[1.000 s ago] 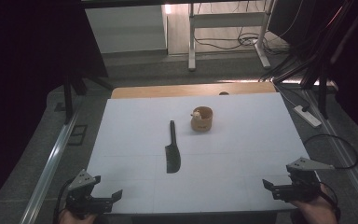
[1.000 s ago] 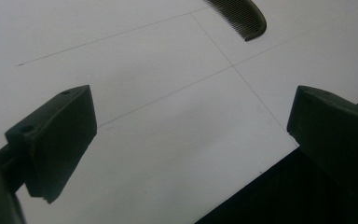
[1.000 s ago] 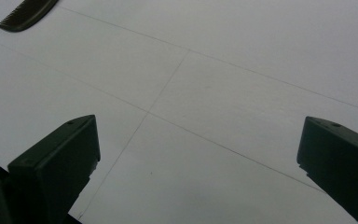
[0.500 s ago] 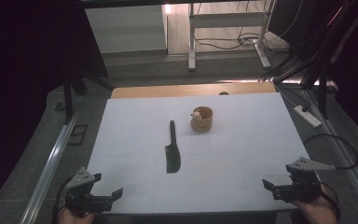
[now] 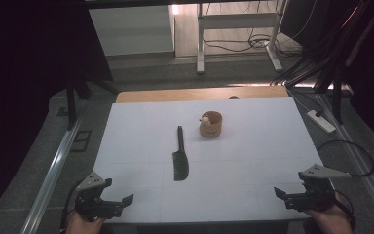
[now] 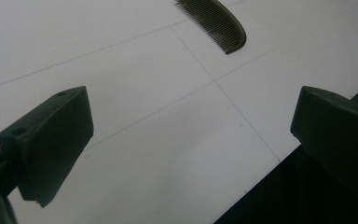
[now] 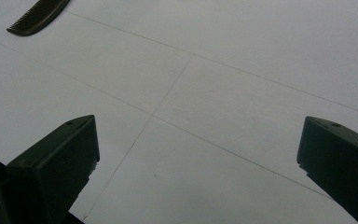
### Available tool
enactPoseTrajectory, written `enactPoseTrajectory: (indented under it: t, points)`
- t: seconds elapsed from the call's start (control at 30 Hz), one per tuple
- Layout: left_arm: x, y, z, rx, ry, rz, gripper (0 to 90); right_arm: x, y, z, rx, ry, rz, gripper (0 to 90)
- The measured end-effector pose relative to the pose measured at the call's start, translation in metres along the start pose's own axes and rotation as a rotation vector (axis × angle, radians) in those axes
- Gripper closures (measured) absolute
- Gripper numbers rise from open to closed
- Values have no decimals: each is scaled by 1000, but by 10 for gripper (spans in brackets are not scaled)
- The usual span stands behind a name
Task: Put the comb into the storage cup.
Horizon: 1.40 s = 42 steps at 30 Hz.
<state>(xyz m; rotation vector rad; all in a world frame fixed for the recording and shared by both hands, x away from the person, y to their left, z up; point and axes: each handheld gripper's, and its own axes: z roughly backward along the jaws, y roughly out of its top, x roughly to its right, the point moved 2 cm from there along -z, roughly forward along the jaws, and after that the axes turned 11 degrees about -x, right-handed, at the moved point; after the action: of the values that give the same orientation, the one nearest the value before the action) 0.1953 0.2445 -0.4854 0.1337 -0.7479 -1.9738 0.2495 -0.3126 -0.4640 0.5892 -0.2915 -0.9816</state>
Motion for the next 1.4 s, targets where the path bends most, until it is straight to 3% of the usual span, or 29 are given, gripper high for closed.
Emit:
enactPoseTrajectory:
  t: [0.23, 0.73, 1.4]
  points:
    - [2, 9, -8, -1, -29, -22, 0, 0, 0, -1, -4, 2, 4, 0]
    - [1, 32, -23, -15, -6, -98, 0, 0, 1, -1, -9, 1, 3, 0]
    - [1, 62, -42, -32, -56, -120, 0, -1, 1, -3, -15, 2, 14, 0]
